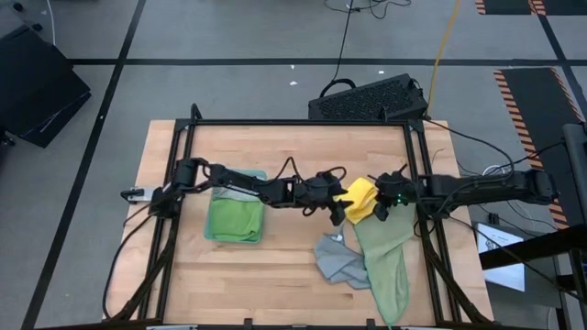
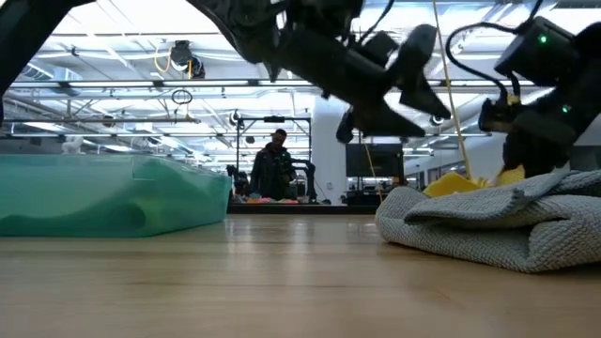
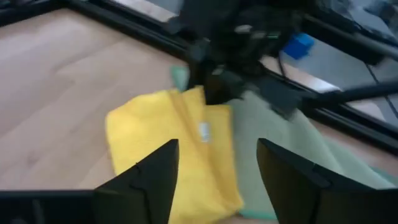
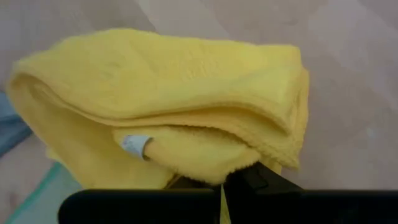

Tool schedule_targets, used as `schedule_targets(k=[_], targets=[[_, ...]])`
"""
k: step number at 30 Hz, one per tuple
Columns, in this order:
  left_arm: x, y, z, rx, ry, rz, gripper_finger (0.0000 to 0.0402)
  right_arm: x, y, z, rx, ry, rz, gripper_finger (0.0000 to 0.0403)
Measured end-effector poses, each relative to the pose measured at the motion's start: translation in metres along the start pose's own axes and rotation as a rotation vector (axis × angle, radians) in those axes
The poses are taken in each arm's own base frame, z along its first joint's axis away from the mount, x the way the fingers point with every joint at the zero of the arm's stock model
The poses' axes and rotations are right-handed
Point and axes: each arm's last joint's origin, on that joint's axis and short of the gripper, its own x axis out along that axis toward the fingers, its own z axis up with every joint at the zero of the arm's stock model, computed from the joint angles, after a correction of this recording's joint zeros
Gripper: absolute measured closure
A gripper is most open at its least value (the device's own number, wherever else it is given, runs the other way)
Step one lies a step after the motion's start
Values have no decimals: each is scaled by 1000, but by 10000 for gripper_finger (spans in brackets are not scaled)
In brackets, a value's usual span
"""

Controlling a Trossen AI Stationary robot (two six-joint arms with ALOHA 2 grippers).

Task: Fold microfiber towels
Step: Fold the yellow microfiber cloth

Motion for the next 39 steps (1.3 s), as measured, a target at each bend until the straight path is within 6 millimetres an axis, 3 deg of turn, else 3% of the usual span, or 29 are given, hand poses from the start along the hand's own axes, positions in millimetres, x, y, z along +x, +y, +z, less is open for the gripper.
schedule_targets(k=[6,11,16,19,22,25,28,31,35,39], targets=[[24,12,-36,-39,47,44,250,-13,5,13,71,-19,15,403],[32,11,-57,-22,86,47,298,-22,6,16,184,19,23,403],[36,11,-70,34,130,43,306,-40,11,33,197,2,28,403],[41,14,-79,35,154,28,293,-45,18,49,198,-147,99,403],[38,16,-72,32,181,-18,278,-38,23,57,214,-298,186,403],[26,15,-47,-17,163,-54,266,-22,22,49,215,-346,211,403],[11,12,-18,-56,119,-38,262,-5,15,33,231,-372,198,403],[2,16,-4,-78,72,71,261,15,4,6,231,-349,162,403],[2,29,-2,-152,47,184,261,22,-3,-7,264,-324,97,403],[8,44,-12,-219,117,219,255,27,-8,-16,173,-243,-3,403]])
